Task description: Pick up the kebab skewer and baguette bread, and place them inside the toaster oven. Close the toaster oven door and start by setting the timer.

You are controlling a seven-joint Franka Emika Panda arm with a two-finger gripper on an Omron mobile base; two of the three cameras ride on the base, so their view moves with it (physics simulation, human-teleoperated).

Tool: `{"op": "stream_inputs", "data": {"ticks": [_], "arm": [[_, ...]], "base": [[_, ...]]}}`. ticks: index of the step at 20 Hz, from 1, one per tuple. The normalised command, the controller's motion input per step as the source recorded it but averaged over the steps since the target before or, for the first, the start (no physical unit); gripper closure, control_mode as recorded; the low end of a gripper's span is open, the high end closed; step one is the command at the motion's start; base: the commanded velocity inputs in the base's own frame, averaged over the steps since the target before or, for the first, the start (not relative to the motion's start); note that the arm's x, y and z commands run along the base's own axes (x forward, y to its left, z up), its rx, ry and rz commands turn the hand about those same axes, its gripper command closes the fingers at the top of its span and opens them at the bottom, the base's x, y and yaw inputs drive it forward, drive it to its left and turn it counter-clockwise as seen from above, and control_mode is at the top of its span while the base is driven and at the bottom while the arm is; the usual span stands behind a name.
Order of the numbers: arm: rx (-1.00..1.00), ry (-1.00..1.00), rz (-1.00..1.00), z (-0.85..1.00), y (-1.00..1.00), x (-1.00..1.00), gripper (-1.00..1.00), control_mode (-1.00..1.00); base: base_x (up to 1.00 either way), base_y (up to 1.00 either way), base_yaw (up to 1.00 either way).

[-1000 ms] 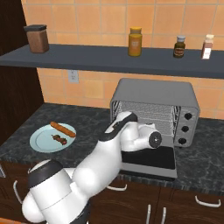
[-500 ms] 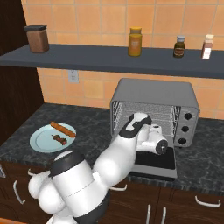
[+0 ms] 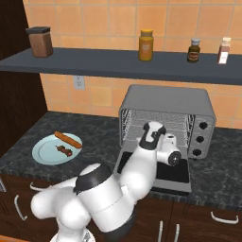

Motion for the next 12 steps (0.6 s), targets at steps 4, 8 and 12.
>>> {"op": "stream_inputs", "data": {"ticks": [4,8,12], "arm": [[0.0,0.0,-0.06,-0.3,0.0,0.4,-1.0,-1.0],[-0.01,0.0,-0.05,-0.38,-0.06,0.2,-1.0,-1.0],[-0.02,0.0,-0.03,-0.23,-0.06,0.3,-1.0,-1.0]], "base": [[0.0,0.0,0.0],[0.0,0.0,0.0],[0.0,0.0,0.0]]}}
